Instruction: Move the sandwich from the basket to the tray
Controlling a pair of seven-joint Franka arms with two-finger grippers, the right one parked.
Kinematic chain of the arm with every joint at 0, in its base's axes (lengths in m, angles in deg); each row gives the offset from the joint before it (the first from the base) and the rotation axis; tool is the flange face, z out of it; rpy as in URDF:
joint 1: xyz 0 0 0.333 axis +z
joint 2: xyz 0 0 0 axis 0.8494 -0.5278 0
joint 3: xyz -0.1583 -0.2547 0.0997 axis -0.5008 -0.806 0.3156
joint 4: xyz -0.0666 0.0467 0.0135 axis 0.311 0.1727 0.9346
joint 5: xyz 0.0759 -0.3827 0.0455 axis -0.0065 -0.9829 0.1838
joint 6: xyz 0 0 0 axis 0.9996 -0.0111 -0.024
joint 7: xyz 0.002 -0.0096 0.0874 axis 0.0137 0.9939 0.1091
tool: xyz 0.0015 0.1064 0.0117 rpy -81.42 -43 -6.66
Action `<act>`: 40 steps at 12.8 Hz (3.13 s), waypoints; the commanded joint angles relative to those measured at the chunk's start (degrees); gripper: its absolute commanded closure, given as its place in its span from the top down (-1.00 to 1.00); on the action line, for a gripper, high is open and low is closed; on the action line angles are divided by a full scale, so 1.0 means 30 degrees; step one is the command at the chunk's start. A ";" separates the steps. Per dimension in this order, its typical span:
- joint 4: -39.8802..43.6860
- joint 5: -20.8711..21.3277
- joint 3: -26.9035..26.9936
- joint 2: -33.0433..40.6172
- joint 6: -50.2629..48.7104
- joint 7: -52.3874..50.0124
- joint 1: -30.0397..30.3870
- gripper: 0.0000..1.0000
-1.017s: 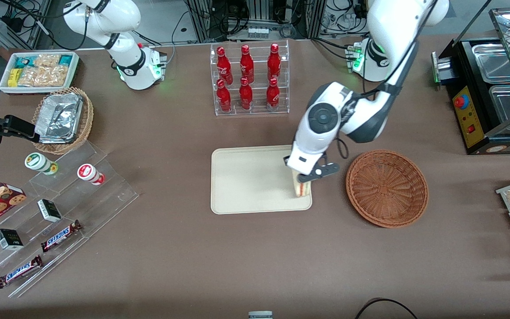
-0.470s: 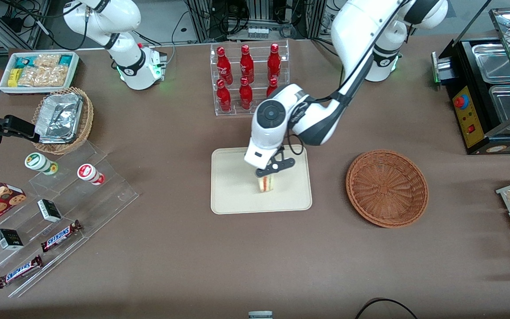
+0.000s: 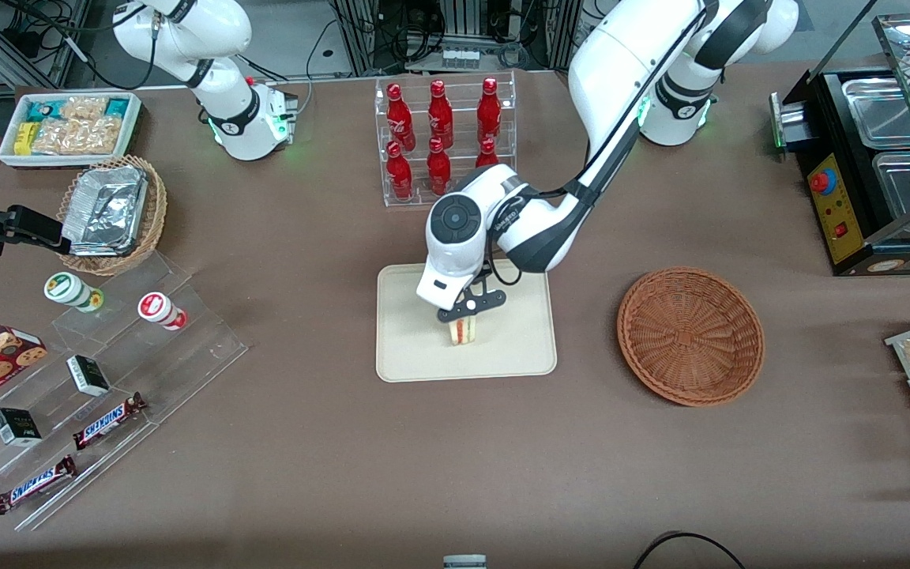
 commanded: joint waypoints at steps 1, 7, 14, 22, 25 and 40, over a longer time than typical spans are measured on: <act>0.2302 0.0547 0.0288 -0.1251 -0.1813 -0.0396 -0.0270 -1.00; 0.3154 0.1838 0.0260 -0.2570 -0.1610 -0.2033 -0.0358 -1.00; 0.3357 0.1896 0.0289 -0.2279 -0.1785 -0.2214 -0.0358 1.00; 0.4648 0.1370 0.0142 0.1057 -0.6057 0.4254 0.2156 1.00; 0.3338 0.0901 0.0142 0.3017 -0.6704 0.4289 0.3795 1.00; -0.3406 -0.0798 -0.0673 1.0872 -0.9635 1.7761 1.3342 1.00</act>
